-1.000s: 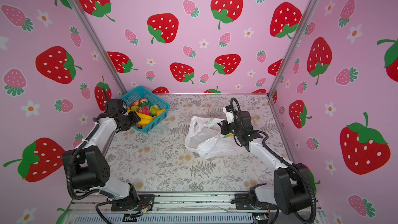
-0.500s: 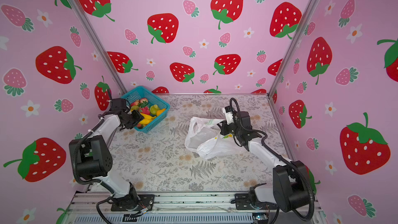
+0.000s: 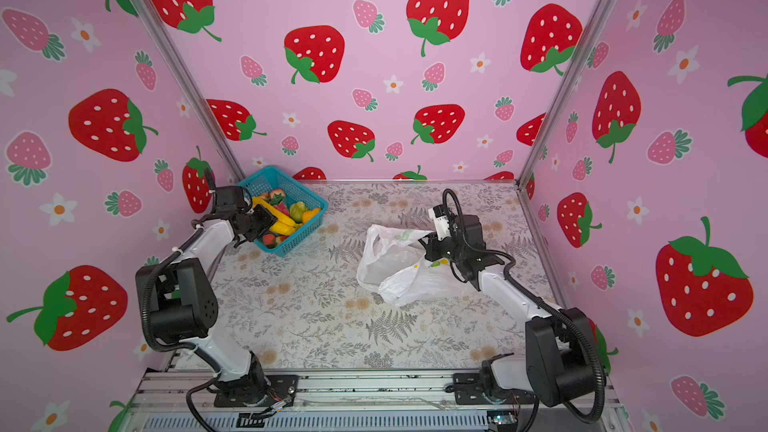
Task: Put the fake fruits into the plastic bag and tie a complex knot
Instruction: 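Move the left gripper over the teal basket and grasp the yellow bananas, then lift the yellow bananas with the left gripper and carry them to the bag mouth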
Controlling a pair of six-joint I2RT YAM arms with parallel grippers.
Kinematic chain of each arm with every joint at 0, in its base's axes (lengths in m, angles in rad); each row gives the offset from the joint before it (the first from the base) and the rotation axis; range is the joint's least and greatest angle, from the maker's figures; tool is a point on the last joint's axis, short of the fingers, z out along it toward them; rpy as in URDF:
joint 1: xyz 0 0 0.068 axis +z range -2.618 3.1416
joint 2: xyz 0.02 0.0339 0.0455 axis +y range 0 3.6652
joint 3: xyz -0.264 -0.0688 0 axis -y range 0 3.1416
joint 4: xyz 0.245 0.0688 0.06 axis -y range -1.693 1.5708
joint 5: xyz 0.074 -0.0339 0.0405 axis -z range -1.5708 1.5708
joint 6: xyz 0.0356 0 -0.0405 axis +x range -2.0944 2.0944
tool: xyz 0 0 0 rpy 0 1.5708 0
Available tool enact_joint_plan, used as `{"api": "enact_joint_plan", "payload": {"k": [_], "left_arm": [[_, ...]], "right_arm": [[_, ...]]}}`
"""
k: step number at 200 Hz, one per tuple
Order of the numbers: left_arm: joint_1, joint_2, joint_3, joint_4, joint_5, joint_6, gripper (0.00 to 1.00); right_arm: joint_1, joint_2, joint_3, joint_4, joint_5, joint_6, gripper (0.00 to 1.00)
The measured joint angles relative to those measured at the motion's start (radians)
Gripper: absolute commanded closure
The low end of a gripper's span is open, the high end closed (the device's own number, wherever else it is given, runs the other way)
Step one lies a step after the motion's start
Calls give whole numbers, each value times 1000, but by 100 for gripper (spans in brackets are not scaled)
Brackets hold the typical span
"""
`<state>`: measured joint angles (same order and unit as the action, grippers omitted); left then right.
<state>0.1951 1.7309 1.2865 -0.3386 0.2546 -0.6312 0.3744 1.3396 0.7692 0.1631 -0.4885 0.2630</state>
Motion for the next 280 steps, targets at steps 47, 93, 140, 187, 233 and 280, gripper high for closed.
{"api": "enact_joint_plan", "payload": {"k": [47,93,140,187,233,280], "left_arm": [[-1,-2,1,2,-2,-6,77],[-2,-89,0,0,-43,-13,85],[-13,-370,-13,30,-63,-21,90],[-201,-644,-87,33,30,40,91],[-467,-789,-188,0,184,134,91],[-661,-761,-225,-44,213,241,92]], "right_arm": [[0,0,0,-3,0,1,100],[0,-36,-4,-7,28,5,100],[-5,-109,-8,-6,49,15,100],[-39,-90,-1,-13,9,56,100],[-89,19,71,-43,-70,79,99],[-94,43,130,-90,-122,72,98]]}}
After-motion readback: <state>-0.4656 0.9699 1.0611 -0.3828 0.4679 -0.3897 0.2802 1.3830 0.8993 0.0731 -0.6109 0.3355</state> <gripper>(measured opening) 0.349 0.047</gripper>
